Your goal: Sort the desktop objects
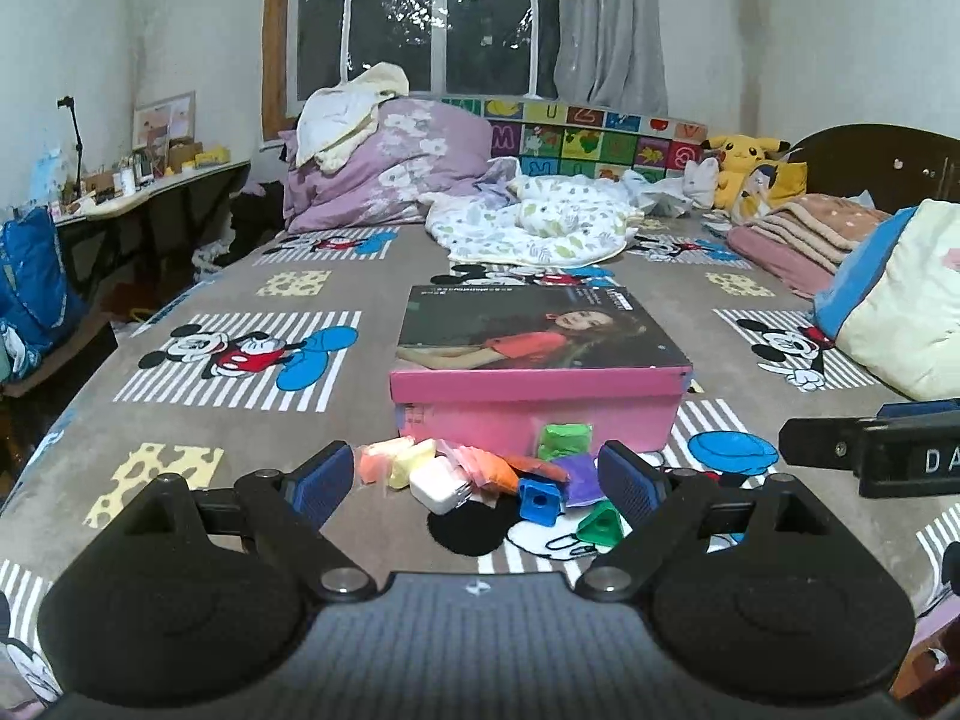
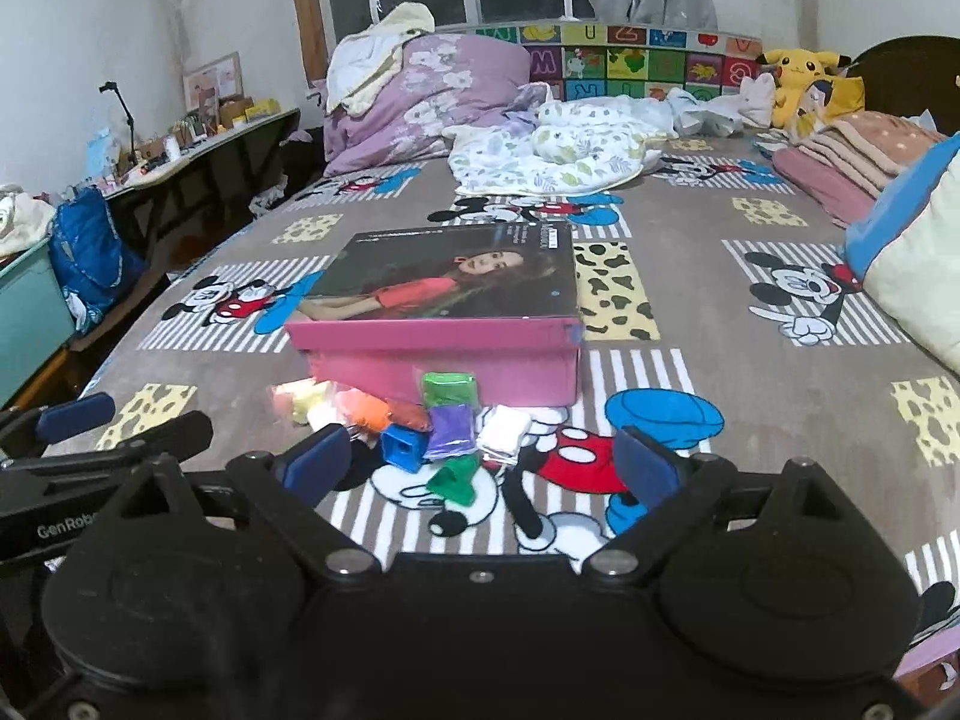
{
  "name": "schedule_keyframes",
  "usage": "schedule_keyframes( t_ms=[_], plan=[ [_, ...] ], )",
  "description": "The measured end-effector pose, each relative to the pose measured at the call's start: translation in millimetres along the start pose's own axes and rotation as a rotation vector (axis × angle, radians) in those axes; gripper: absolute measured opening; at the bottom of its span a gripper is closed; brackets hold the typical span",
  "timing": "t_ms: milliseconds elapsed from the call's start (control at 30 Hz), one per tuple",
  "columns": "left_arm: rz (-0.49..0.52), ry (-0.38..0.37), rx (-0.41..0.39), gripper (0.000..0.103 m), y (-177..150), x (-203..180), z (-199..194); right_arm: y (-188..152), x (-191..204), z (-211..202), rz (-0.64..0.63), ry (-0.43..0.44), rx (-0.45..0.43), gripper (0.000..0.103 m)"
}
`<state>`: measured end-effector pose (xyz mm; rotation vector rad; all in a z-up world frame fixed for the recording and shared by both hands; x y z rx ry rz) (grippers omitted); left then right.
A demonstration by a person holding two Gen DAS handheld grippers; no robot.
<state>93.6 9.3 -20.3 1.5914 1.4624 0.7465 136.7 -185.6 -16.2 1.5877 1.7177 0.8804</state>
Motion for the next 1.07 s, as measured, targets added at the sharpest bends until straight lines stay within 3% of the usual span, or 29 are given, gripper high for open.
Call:
schedule_keyframes(
  t_ms=[400,1067],
  plan=[
    [0.051,-0.020,-0.036,0.088,4.0,-11.3,-19.8,-6.3,14.9,-17.5,-0.012,0.024,-0.018,0.095],
    [0.032,-0.049,-0.049,0.088,3.8,-12.6,-19.2,-5.2,8.4,-18.0,-0.009,0.020,-0.010,0.095]
  ],
)
Point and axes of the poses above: each gripper's, at about its wrist camera, not at the fingertips, and z roughly the way its jaws point, x to its left, y to its top, the point moved 5 cm from there along z, roughly the way its jaws point, and after that the axes turned 13 degrees about -y, right-handed, at the moved point
